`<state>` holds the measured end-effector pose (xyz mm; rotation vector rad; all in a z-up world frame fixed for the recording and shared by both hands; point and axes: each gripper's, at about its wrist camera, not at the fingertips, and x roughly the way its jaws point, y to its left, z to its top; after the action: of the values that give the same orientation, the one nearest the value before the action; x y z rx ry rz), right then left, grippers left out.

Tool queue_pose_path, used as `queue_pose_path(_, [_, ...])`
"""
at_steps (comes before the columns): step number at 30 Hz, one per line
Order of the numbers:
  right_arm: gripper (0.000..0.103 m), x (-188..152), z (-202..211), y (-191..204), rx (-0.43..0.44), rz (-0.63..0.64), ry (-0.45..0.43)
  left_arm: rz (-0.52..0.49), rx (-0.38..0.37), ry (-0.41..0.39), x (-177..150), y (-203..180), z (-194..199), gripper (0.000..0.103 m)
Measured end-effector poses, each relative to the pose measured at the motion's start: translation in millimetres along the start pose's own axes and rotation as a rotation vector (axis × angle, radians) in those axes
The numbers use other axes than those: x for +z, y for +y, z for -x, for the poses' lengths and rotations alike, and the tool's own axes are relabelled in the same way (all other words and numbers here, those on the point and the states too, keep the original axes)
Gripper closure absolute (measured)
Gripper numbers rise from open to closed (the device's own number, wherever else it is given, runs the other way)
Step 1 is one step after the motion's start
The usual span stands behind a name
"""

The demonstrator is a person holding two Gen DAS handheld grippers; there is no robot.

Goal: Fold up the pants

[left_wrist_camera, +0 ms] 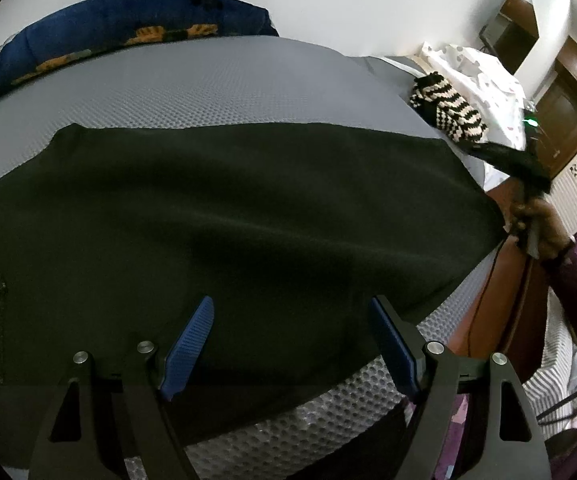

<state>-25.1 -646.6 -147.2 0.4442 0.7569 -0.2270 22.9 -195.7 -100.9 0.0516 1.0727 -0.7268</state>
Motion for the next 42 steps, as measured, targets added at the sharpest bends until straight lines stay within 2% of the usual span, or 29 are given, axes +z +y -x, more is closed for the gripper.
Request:
queue_pose_path(2, [0.078, -8.9, 30.5, 7.7, 0.066, 0.033, -0.019, 0.011, -0.006, -0.015, -1.2, 4.0, 3.4, 0.024])
queue_pose_path(5, [0.078, -41.8, 65.2, 51.3, 0.2, 0.163, 0.005, 0.037, -0.037, -0.064, -3.7, 13.3, 12.8, 0.024])
queue_pose_path(6, [0.076, -57.5, 72.9, 69.3, 0.225, 0.206, 0.012, 0.036, -0.039, -0.071, -4.0, 14.9, 14.5, 0.024])
queue_pose_path(7, [0.067, -67.4, 74.1, 79.5, 0.221, 0.227, 0.017, 0.034, -0.042, -0.075, -4.1, 16.4, 15.8, 0.024])
queue_pose_path(8, [0.057, -85.7, 68.7, 94.5, 0.208, 0.271, 0.06, 0.028, -0.038, -0.08, -4.7, 18.5, 17.4, 0.024])
queue_pose_path(10, [0.06, -107.8, 51.0, 103.6, 0.144, 0.327, 0.148, 0.017, -0.018, -0.079, -4.9, 22.0, 19.3, 0.024])
queue_pose_path(11, [0.061, -118.2, 40.0, 102.0, 0.065, 0.332, 0.209, 0.015, -0.008, -0.074, -5.2, 25.0, 21.3, 0.024])
queue_pose_path(13, [0.064, -119.1, 53.8, 97.1, 0.012, 0.272, 0.18, 0.022, 0.007, -0.079, -8.8, 31.5, 32.0, 0.024])
queue_pose_path(15, [0.064, -120.1, 66.3, 97.7, -0.104, 0.246, 0.176, 0.031, 0.022, -0.11, -14.2, 41.2, 47.9, 0.024])
queue_pose_path(16, [0.062, -118.7, 79.3, 100.8, -0.095, 0.203, 0.146, 0.034, 0.024, -0.116, -16.7, 44.0, 51.6, 0.024])
queue_pose_path(17, [0.062, -117.9, 89.3, 103.2, 0.01, 0.134, 0.128, 0.039, 0.029, -0.126, -20.4, 48.5, 57.0, 0.024])
queue_pose_path(18, [0.062, -117.6, 97.3, 107.1, 0.18, 0.035, 0.118, 0.042, 0.034, -0.134, -24.5, 51.5, 59.7, 0.024])
queue_pose_path(19, [0.062, -119.8, 100.0, 114.8, 0.391, -0.095, 0.115, 0.047, 0.039, -0.138, -27.7, 54.0, 61.5, 0.024])
queue_pose_path(20, [0.062, -124.1, 95.3, 124.1, 0.512, -0.187, 0.13, 0.054, 0.039, -0.138, -30.0, 56.0, 61.9, 0.024])
queue_pose_path(21, [0.061, -130.1, 85.0, 134.8, 0.586, -0.246, 0.171, 0.069, 0.032, -0.133, -33.0, 58.1, 62.8, 0.024])
queue_pose_path(22, [0.061, -137.1, 73.1, 148.0, 0.618, -0.262, 0.224, 0.086, 0.017, -0.129, -35.6, 59.7, 64.2, 0.024])
queue_pose_path(24, [0.064, -145.9, 56.3, 169.6, 0.592, -0.208, 0.277, 0.104, -0.006, -0.141, -40.4, 60.1, 69.2, 0.024])
queue_pose_path(26, [0.069, -154.1, 38.7, 188.1, 0.61, -0.206, 0.322, 0.1, -0.018, -0.156, -44.3, 59.6, 75.1, 0.024])
queue_pose_path(31, [0.069, -161.3, 12.7, 212.3, 0.497, -0.193, 0.384, 0.036, -0.012, -0.199, -51.5, 58.5, 85.4, 0.024])
queue_pose_path(35, [0.071, -176.7, 14.9, 219.2, 0.419, -0.236, 0.35, 0.086, -0.053, -0.214, -56.9, 68.5, 88.0, 0.024])
queue_pose_path(38, [0.068, -174.5, 26.4, 211.7, 0.35, -0.233, 0.267, 0.12, -0.076, -0.22, -59.7, 75.5, 87.8, 0.024])
queue_pose_path(42, [0.066, -174.3, 16.1, 208.0, 0.372, -0.283, 0.253, 0.145, -0.093, -0.21, -61.2, 80.9, 84.4, 0.024])
